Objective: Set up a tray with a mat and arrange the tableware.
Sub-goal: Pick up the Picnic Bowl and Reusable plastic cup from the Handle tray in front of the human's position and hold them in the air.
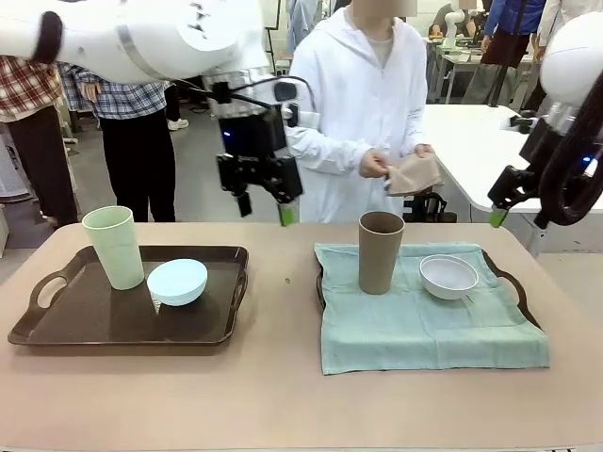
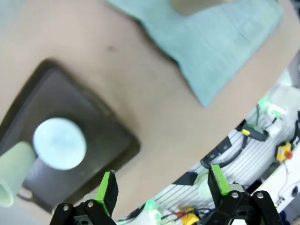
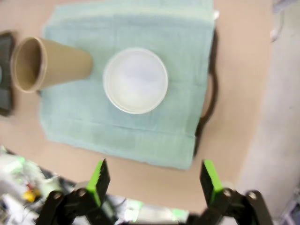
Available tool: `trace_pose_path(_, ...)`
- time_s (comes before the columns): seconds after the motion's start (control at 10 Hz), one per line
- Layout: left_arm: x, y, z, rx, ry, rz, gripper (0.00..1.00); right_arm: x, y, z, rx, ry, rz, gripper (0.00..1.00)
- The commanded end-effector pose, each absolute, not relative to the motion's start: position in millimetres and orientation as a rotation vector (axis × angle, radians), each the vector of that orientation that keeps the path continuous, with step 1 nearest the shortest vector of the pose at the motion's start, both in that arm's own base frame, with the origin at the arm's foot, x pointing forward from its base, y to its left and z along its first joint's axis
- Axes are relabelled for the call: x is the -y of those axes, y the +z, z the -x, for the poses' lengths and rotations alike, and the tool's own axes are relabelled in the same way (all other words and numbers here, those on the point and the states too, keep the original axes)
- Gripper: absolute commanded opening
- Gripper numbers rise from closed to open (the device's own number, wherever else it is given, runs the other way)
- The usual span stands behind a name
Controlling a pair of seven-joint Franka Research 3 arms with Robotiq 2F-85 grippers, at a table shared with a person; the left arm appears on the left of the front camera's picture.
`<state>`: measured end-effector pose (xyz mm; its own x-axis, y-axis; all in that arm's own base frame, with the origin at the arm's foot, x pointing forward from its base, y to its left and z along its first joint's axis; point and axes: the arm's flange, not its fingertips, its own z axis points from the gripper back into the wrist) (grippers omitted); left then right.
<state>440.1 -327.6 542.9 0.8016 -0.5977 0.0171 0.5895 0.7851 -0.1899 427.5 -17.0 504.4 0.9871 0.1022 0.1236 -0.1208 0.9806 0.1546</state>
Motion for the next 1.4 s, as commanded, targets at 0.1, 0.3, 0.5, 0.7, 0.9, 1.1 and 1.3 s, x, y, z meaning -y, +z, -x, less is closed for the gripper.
trace_pose_path(0.1, 211.7, 549.9, -416.1, -0.057, -0.547, 0.238, 1.00, 43.3, 501.1, -393.3, 0.160, 0.044, -0.266, 0.99)
trace_pose_path(0.3, 142.5, 557.8, -407.4, -0.026, -0.504, 0.274, 1.00, 72.2, 499.1, -378.7, 0.170, 0.007, -0.356, 0.99)
trace_pose_path(0.5, 124.5, 567.6, -389.3, 0.070, -0.490, 0.252, 1.00, 65.1, 504.1, -387.7, 0.159, 0.000, -0.296, 0.99)
trace_pose_path(0.7, 130.5, 564.4, -411.3, -0.024, -0.486, 0.262, 1.00, 65.1, 504.1, -387.7, 0.159, 0.000, -0.296, 0.99)
trace_pose_path(0.9, 95.7, 579.9, -403.3, 0.013, -0.495, 0.313, 1.00, 84.6, 505.2, -381.9, 0.165, 0.007, -0.401, 0.99)
trace_pose_path(1.1, 27.4, 582.4, -399.8, 0.082, -0.504, 0.547, 1.00, 131.6, 500.1, -376.6, 0.180, -0.037, -0.636, 0.99)
trace_pose_path(1.3, -26.1, 577.0, -390.6, 0.127, -0.469, 0.722, 1.00, 158.4, 492.6, -371.0, 0.207, -0.076, -0.811, 0.99)
